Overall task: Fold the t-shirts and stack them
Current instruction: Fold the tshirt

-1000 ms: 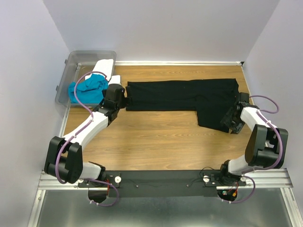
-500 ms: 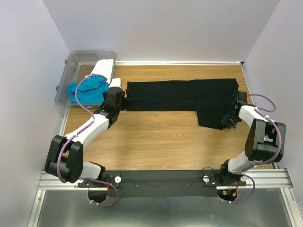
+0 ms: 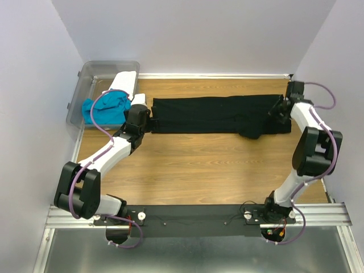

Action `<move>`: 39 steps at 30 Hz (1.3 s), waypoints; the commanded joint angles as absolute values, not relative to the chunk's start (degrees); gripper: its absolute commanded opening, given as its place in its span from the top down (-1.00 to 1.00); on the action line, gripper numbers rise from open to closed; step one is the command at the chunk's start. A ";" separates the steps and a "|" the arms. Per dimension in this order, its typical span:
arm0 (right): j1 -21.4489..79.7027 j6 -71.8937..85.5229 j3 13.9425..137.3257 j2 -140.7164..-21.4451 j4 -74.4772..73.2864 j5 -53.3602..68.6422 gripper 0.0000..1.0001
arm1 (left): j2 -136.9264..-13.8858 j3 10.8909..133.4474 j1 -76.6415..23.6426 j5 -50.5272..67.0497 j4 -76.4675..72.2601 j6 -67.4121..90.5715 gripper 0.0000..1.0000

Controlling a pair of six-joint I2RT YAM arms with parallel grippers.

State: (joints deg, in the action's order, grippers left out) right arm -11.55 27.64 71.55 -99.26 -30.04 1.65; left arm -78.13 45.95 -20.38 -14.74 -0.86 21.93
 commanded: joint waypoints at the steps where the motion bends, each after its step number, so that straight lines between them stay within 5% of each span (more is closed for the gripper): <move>1: -11.16 29.70 83.54 -106.77 -28.30 4.13 0.99 | -78.84 46.23 -20.57 -16.35 -2.37 21.53 -0.88; 11: -10.64 31.03 105.80 -124.18 -26.63 8.08 0.99 | -79.80 45.53 -21.00 -15.56 -2.29 21.71 -0.88; 26: -10.11 29.53 115.14 -133.68 -24.35 9.75 0.95 | -85.60 47.37 -21.36 -11.95 -1.32 21.53 -0.88; 34: -10.20 25.24 108.30 -126.33 -24.70 5.63 -0.07 | -89.29 51.40 -21.36 -8.35 1.22 24.17 -0.88; 39: -13.26 24.25 94.96 -116.29 -24.70 2.46 -0.16 | -92.54 56.59 -21.36 -6.95 3.86 24.17 -0.88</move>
